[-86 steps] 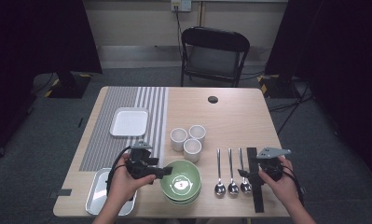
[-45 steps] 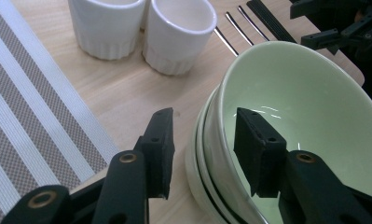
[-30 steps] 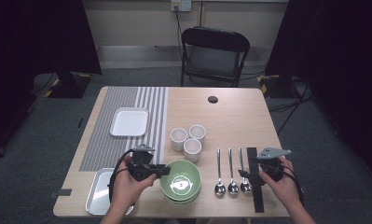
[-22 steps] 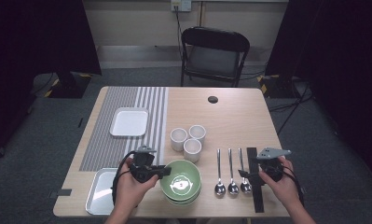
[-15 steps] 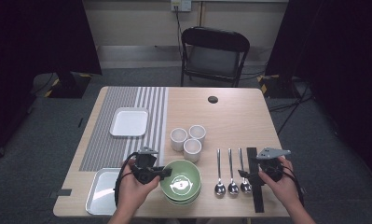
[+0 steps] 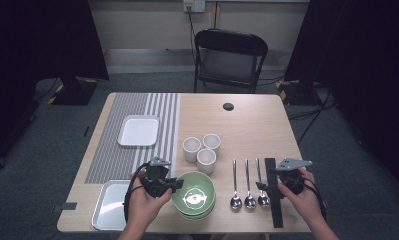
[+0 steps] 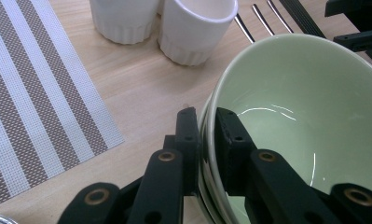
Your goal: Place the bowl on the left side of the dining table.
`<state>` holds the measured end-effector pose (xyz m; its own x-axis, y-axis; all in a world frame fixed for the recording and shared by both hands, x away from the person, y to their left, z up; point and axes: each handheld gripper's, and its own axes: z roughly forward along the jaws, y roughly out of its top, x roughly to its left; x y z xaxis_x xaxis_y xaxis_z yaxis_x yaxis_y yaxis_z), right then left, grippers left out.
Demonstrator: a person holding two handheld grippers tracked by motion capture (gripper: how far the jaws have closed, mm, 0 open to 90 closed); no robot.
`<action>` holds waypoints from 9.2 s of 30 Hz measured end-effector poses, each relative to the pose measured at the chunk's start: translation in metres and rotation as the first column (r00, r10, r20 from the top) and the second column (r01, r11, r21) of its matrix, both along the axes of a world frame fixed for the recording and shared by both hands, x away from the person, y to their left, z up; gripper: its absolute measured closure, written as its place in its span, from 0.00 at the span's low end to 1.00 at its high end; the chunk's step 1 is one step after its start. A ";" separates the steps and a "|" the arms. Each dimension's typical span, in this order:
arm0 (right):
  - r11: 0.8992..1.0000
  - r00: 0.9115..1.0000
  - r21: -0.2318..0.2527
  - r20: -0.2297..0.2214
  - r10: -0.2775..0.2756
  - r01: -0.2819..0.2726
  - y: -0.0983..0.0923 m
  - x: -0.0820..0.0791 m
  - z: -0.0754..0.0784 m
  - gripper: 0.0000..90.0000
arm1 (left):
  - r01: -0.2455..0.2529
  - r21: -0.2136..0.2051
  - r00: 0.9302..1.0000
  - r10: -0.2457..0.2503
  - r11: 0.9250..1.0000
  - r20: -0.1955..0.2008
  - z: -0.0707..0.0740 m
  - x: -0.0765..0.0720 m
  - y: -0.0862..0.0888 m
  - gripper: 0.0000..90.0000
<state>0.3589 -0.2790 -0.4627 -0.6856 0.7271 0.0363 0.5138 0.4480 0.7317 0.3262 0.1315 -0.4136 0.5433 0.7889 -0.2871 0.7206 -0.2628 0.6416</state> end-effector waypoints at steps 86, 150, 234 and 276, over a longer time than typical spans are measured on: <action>1.000 1.000 0.010 0.000 -0.003 0.003 -0.001 0.000 0.001 0.23 | 0.005 -0.103 0.997 0.003 0.995 0.077 0.036 0.005 0.031 0.94; 1.000 1.000 0.007 0.002 -0.006 0.006 -0.003 0.000 0.000 0.23 | -0.205 -0.033 0.975 0.207 0.978 0.076 0.038 0.037 0.087 0.94; 0.999 1.000 0.026 -0.005 -0.024 0.025 -0.013 -0.001 -0.002 0.24 | -0.374 -0.016 0.926 0.374 0.927 0.055 0.018 0.103 0.125 0.95; 0.998 0.999 0.049 -0.011 -0.032 0.033 -0.016 0.000 -0.003 0.23 | -0.429 0.009 0.903 0.428 0.903 0.039 0.015 0.136 0.147 0.95</action>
